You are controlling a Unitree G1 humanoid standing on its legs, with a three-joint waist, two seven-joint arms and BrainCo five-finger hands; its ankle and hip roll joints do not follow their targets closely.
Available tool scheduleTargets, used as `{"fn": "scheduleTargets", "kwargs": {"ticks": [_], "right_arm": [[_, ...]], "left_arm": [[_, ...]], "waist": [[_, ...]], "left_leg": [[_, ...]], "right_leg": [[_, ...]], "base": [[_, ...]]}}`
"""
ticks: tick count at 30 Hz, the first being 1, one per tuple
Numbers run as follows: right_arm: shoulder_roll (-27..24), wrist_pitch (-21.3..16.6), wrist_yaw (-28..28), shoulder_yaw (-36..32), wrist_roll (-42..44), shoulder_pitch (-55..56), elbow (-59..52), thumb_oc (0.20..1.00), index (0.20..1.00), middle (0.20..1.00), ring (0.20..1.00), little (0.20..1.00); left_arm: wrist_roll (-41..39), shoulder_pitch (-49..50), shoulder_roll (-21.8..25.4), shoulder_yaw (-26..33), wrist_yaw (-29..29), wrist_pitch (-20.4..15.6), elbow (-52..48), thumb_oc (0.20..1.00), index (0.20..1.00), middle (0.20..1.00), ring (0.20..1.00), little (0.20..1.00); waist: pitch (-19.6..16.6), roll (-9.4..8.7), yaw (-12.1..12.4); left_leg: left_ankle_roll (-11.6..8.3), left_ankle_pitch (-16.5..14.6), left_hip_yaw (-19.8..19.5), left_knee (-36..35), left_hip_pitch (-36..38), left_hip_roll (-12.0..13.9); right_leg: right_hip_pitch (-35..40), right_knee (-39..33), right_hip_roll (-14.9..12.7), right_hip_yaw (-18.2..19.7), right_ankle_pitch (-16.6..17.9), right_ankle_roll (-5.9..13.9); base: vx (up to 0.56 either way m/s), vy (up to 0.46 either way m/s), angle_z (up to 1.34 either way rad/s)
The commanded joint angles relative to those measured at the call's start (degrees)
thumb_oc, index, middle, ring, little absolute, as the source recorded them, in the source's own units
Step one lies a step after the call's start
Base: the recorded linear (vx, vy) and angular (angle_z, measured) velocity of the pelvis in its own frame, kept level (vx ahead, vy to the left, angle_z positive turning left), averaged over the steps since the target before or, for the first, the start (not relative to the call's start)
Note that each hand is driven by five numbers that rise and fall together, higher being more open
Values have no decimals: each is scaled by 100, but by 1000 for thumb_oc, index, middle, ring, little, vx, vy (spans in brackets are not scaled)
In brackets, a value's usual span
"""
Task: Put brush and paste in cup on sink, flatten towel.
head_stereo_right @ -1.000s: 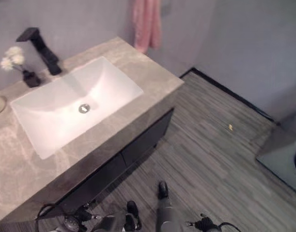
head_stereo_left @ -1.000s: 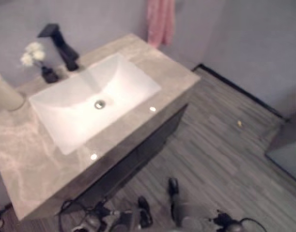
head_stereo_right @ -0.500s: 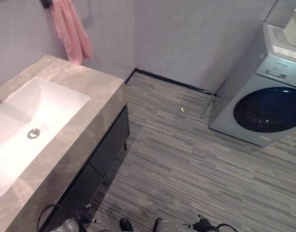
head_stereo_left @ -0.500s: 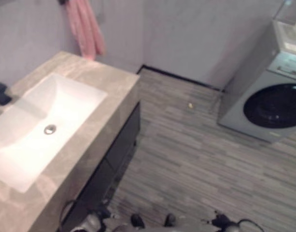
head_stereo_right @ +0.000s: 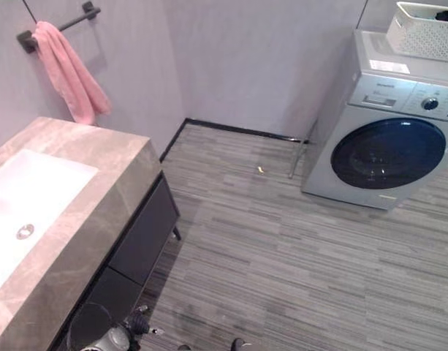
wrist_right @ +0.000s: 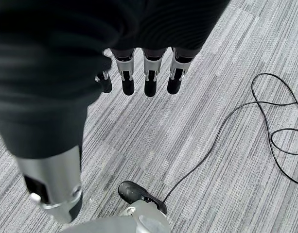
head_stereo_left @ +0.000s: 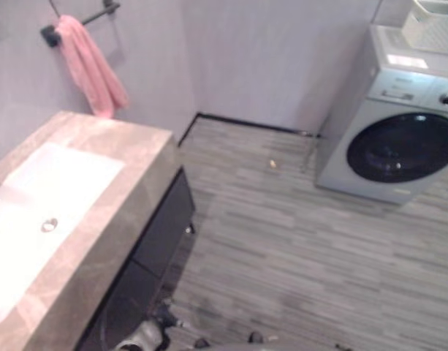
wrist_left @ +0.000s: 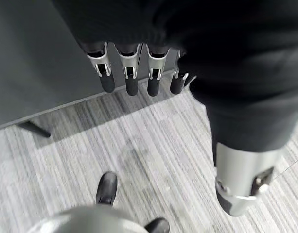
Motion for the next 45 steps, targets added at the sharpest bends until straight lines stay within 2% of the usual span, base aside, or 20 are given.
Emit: {"fn": "scheduleTargets", "kwargs": {"ticks": [1,4,5,6,7,8,12,16,24,29,33,34,35,36,37,39,41,43,44,45], "right_arm": [[-115,-67,-116,43,115,-336,391,1000,1000,1000,1000,1000],[-144,-100,-97,70,131,-403,368,1000,1000,1000,1000,1000],[-143,-100,-97,70,131,-403,368,1000,1000,1000,1000,1000],[-160,-116,-91,128,121,-444,361,1000,1000,1000,1000,1000],[-160,-116,-91,128,121,-444,361,1000,1000,1000,1000,1000],[-166,-121,-74,148,125,-442,359,1000,1000,1000,1000,1000],[-163,-105,-67,146,112,-391,396,1000,1000,1000,1000,1000],[-162,-104,-95,190,63,-396,485,1000,1000,1000,1000,1000],[-83,-61,-36,164,7,-348,618,1000,1000,1000,1000,1000],[-45,-5,9,146,-143,-317,722,1000,1000,1000,1000,1000],[-37,-20,56,65,-165,-342,678,1000,1000,1000,1000,1000],[-48,-26,84,58,-183,-379,644,1000,1000,1000,1000,1000],[-48,-26,84,55,-183,-379,644,1000,1000,1000,1000,1000],[-95,-36,104,41,-200,-444,601,1000,1000,1000,1000,1000],[-112,-40,120,30,-190,-472,576,1000,1000,1000,1000,1000],[-186,-45,133,11,-163,-583,477,1000,1000,1000,1000,1000],[-208,-47,119,-5,-147,-605,453,1000,1000,1000,1000,1000],[-229,-79,87,-55,-61,-659,396,1000,1000,1000,1000,1000],[-240,-94,97,-66,-5,-648,388,1000,1000,1000,1000,1000],[-241,-94,97,-67,-5,-649,388,1000,1000,1000,1000,1000]], "left_arm": [[-263,-153,-88,261,104,-73,287,1000,1000,1000,1000,1000],[-395,-73,-113,340,98,-81,379,1000,1000,1000,1000,1000],[-395,-72,-113,341,98,-81,379,1000,1000,1000,1000,1000],[-416,-44,-114,302,85,-85,392,1000,1000,1000,1000,1000],[-416,-44,-114,302,85,-85,392,1000,1000,1000,1000,1000],[-413,-73,-105,265,90,-87,416,1000,1000,1000,1000,1000],[-441,-85,-120,219,64,-91,365,1000,1000,1000,1000,1000],[-496,-64,-151,205,55,-113,301,1000,1000,1000,1000,1000],[-386,174,-163,355,-61,-55,474,1000,1000,1000,1000,1000],[-406,261,-140,432,-122,-68,497,1000,1000,1000,1000,1000],[-361,261,-68,413,-158,-84,432,1000,1000,1000,1000,1000],[-249,218,-43,273,-207,-91,382,1000,1000,1000,1000,1000],[-248,216,-42,272,-208,-91,381,1000,1000,1000,1000,1000],[-136,157,8,152,-232,-100,328,1000,1000,1000,1000,1000],[-92,129,26,106,-233,-99,308,1000,1000,1000,1000,1000],[-10,22,64,-50,-229,-90,253,1000,1000,1000,1000,1000],[9,-7,77,-96,-228,-80,239,1000,1000,1000,1000,1000],[53,-83,103,-202,-259,-61,233,1000,1000,1000,1000,1000],[69,-142,112,-228,-245,-64,264,1000,1000,1000,1000,1000],[69,-144,111,-228,-245,-65,265,1000,1000,1000,1000,1000]], "waist": [[210,-188,105],[276,-330,227],[274,-330,226],[358,-385,340],[356,-384,338],[412,-418,375],[443,-402,339],[533,-279,360],[314,-159,342],[111,-287,445],[4,-421,531],[-5,-432,534],[-7,-435,541],[45,-411,520],[89,-406,495],[258,-378,392],[320,-350,382],[368,-174,359],[390,-28,375],[391,-31,377]], "left_leg": [[-99,-519,-965,279,-55,-329],[-58,-649,-1517,911,-378,-330],[-58,-650,-1518,915,-383,-329],[-27,-648,-2032,1160,-598,-411],[-27,-649,-2034,1162,-602,-411],[-21,-508,-2327,1039,-787,-523],[-89,-98,-2405,706,-1074,-647],[-208,324,-2789,-342,-1135,-876],[-194,367,-2393,-640,-1003,-867],[-48,452,-2405,-639,-755,-978],[151,-79,-2366,79,-798,-1122],[254,-264,-2368,185,-686,-1199],[259,-272,-2360,198,-698,-1203],[395,-410,-2376,164,-495,-1278],[454,-449,-2378,137,-389,-1324],[578,-458,-2351,15,-136,-1401],[618,-463,-2332,-23,-55,-1423],[618,-448,-2339,-143,155,-1315],[555,-410,-2335,-242,300,-1191],[553,-408,-2332,-245,300,-1193]], "right_leg": [[109,-257,185,662,-92,231],[104,-237,219,826,-117,106],[101,-236,219,825,-117,106],[131,-229,250,923,-126,56],[128,-228,250,921,-127,56],[148,-221,256,908,-120,34],[132,-178,270,751,-89,5],[205,-108,452,802,-151,17],[568,-94,631,897,-444,46],[819,21,482,1038,-684,97],[769,820,228,1016,-729,333],[561,1576,93,973,-329,600],[536,1617,85,979,-348,606],[137,2601,-88,979,237,928],[-77,3117,-195,973,594,1104],[-552,4042,-425,963,1002,1175],[-766,4396,-537,893,911,1120],[-937,4068,-518,812,319,911],[-1032,3533,-462,679,-261,675],[-1037,3541,-464,680,-266,669]], "base": [[-3,-213,-22],[-13,-233,-29],[-34,-266,-33],[-16,-120,-45],[-29,-212,-57],[-14,-92,-40],[3,-81,3],[95,-19,14],[265,25,-18],[368,73,-18],[479,168,-1],[385,184,1],[417,255,0],[262,203,-6],[321,277,-5],[202,200,8],[133,117,4],[219,111,13],[187,55,20],[176,24,15]]}}
